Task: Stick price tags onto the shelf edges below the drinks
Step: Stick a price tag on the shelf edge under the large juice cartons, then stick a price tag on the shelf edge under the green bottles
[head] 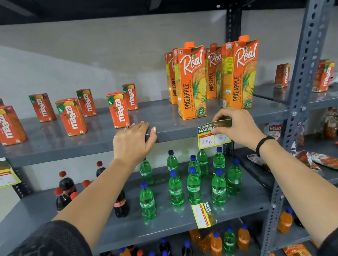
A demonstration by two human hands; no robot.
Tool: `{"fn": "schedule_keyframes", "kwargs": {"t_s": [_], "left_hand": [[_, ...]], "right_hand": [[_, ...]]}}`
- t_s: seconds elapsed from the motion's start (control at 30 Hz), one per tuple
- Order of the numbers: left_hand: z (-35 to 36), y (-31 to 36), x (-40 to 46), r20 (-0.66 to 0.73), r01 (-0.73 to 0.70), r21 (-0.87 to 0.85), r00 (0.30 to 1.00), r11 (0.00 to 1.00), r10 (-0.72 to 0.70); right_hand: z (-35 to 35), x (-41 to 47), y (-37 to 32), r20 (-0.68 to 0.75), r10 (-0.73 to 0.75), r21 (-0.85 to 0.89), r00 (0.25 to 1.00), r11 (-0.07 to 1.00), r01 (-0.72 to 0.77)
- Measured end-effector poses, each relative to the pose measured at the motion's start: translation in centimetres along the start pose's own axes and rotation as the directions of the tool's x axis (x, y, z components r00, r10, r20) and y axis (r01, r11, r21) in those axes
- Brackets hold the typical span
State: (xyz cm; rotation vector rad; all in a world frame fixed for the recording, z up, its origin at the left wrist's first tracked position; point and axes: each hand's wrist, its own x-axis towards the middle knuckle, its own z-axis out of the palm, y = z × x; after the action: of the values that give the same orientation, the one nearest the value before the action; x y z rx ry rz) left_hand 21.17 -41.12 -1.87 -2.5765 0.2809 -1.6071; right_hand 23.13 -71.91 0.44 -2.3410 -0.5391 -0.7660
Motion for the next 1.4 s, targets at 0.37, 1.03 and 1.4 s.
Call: {"fn": "schedule_keyframes", "kwargs": {"t_s": [0.37,1.03,1.4], "left_hand": [[0.0,-0.2,-0.2,0.072,0.005,-0.051,0.997,0.999,-0.002],[2.9,3.9,-19.1,0.457,-0.123,-0.214,0.864,0.969,0.211],[8.5,6.9,-22.9,0.946,0.205,-0.175,0.305,0.963,0.107]], "right_hand": [[0.4,-0.3,-0.8,-0.046,0.033,-0.045,0.998,0.998,-0.035],[14.0,-19.1,3.5,0.161,0.477,-0.041,0.864,0.878,-0.477],[21.0,-18.7,10.0,0.412,0.723,-0.090,0.555,0.638,-0.765]]}}
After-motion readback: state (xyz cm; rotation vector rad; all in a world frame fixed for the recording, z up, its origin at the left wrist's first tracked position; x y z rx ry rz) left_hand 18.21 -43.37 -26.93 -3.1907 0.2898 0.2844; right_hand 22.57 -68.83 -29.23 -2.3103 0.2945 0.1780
